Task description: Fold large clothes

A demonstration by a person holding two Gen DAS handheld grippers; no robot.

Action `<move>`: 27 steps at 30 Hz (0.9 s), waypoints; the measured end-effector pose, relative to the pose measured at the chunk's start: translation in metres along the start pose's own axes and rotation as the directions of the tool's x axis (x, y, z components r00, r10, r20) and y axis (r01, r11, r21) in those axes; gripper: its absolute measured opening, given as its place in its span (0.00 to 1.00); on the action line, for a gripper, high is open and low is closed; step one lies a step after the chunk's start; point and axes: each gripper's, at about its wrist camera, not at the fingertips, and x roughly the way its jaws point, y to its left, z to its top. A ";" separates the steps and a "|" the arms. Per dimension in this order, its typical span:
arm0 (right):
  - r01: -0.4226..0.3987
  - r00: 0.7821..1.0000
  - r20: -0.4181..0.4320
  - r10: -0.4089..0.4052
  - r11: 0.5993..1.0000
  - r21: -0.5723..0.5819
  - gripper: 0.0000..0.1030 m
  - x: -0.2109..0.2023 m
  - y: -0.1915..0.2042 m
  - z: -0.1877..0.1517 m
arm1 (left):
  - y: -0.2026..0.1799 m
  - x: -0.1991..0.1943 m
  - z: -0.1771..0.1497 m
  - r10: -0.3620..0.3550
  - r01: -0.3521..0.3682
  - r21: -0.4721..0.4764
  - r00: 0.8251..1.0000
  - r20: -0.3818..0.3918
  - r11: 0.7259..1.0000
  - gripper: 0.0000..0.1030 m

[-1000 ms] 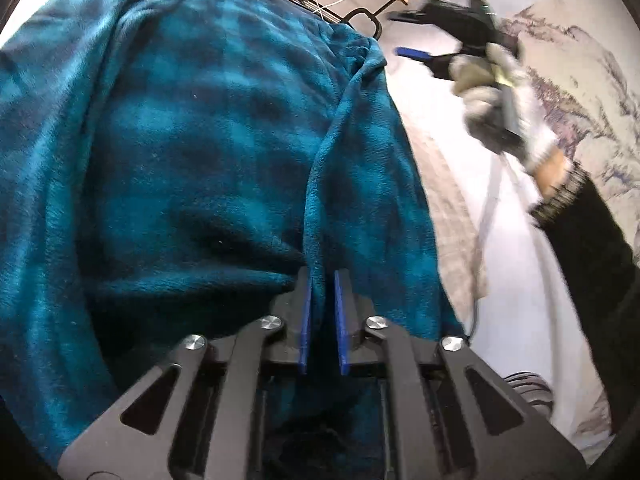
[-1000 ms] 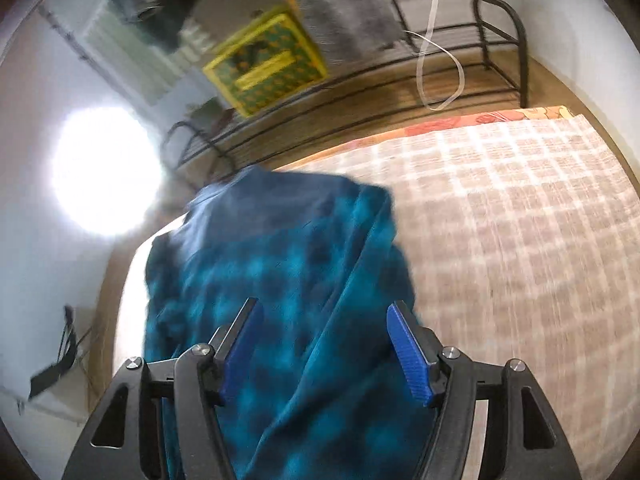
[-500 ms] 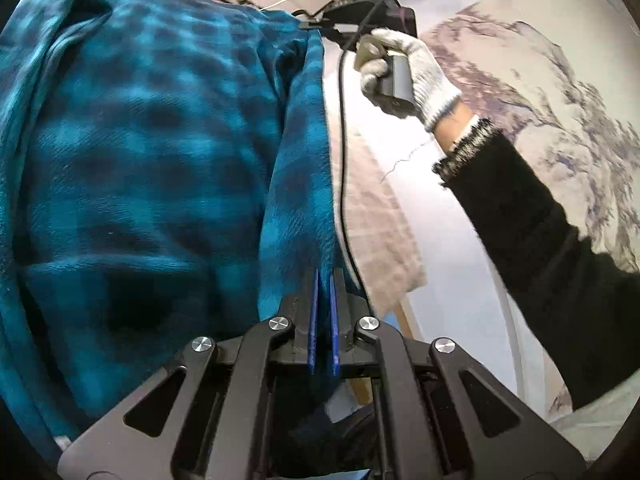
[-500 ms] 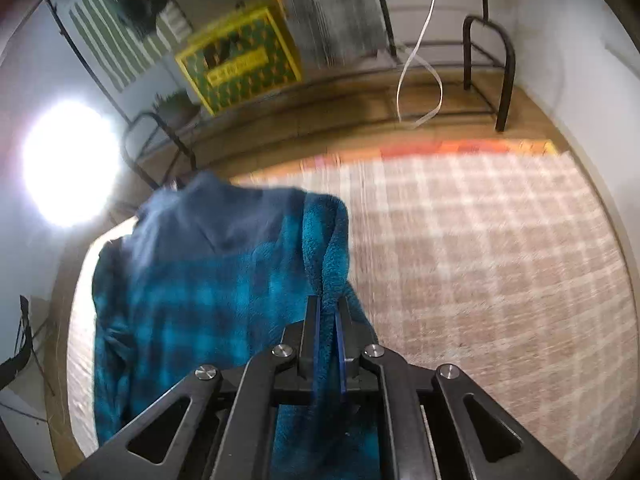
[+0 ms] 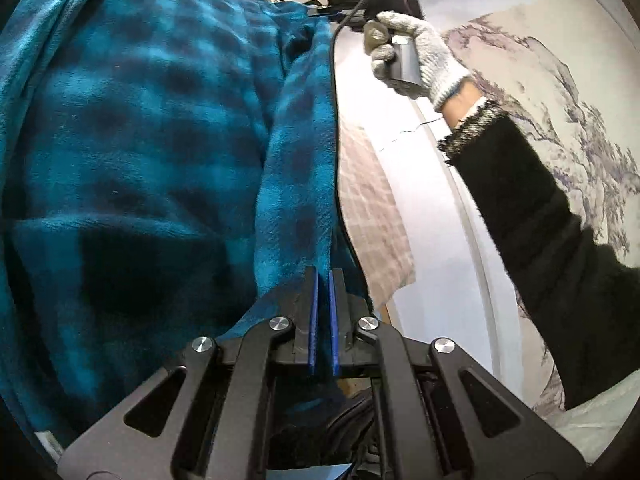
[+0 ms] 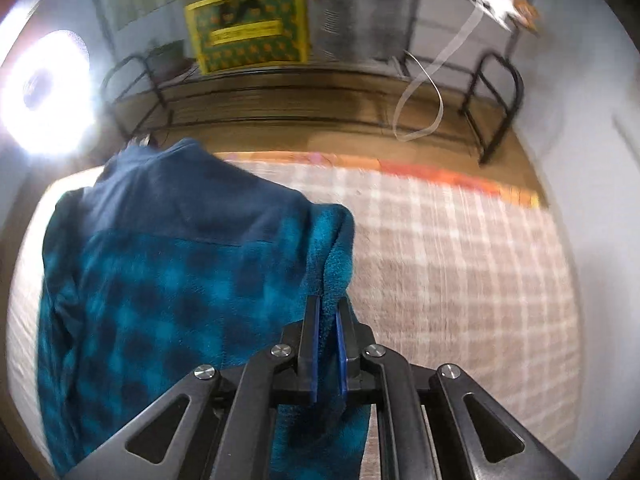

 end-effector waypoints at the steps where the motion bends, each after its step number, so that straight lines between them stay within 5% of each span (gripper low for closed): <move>1: -0.022 1.000 0.000 0.022 0.999 0.026 0.05 -0.001 -0.008 -0.003 | -0.002 0.000 0.001 -0.001 0.001 0.006 1.000 -0.001 1.000 0.03; 9: -0.112 0.993 0.036 0.109 0.987 0.112 0.05 -0.022 -0.039 -0.018 | -0.005 0.001 0.007 -0.011 0.011 0.014 1.000 -0.011 1.000 0.03; 13: -0.099 0.995 -0.003 0.099 0.994 0.047 0.33 -0.010 -0.026 -0.028 | -0.004 0.001 0.010 -0.002 0.002 0.024 1.000 -0.010 1.000 0.03; 22: -0.125 0.991 -0.043 0.126 0.992 0.031 0.33 0.004 -0.015 -0.033 | -0.023 0.013 0.009 -0.010 0.013 0.063 0.999 -0.041 0.998 0.03; 27: -0.215 0.975 -0.047 0.217 0.975 0.047 0.36 -0.005 -0.010 -0.041 | -0.028 0.024 0.005 -0.023 0.029 0.079 0.997 -0.078 0.996 0.03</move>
